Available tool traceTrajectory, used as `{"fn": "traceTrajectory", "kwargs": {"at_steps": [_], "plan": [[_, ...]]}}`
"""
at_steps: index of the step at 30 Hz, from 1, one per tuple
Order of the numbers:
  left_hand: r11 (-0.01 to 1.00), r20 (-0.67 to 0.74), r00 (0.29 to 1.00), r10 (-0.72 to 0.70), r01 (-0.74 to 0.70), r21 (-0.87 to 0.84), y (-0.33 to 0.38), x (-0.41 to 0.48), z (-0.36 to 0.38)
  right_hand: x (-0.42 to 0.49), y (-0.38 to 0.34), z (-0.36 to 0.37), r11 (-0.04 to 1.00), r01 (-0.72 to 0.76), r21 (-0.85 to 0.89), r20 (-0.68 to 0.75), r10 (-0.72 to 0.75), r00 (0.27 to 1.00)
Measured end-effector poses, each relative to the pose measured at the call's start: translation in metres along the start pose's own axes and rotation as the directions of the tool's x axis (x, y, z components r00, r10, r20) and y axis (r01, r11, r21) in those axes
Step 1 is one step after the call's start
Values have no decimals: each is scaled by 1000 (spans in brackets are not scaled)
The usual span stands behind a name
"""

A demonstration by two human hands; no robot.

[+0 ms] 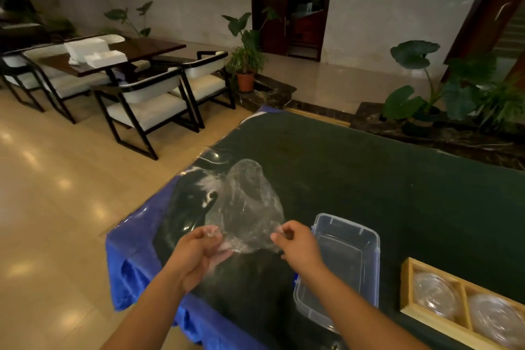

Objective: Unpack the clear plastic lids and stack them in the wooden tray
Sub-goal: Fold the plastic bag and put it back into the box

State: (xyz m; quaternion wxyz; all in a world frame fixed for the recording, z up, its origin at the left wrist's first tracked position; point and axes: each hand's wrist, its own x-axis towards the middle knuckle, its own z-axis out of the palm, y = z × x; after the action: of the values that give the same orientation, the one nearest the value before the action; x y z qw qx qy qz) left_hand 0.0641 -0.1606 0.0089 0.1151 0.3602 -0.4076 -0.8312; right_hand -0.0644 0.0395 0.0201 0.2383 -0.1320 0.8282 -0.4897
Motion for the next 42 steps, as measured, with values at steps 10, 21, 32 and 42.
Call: {"fn": "traceTrajectory", "kwargs": {"at_steps": [10, 21, 32, 42], "plan": [[916, 140, 906, 399, -390, -90, 24, -87, 50, -81, -24, -103, 979, 146, 142, -105, -132, 986], [738, 135, 876, 464, -466, 489, -21, -120, 141, -124, -49, -201, 748, 113, 654, 7, -155, 988], [902, 182, 917, 354, -387, 192, -10, -140, 166, -136, -9, -202, 867, 78, 492, -258, 59, 964], [894, 86, 973, 216, -232, 383, -51, -157, 176, -147, 4, -221, 839, 225, 495, -407, -4, 913]]}}
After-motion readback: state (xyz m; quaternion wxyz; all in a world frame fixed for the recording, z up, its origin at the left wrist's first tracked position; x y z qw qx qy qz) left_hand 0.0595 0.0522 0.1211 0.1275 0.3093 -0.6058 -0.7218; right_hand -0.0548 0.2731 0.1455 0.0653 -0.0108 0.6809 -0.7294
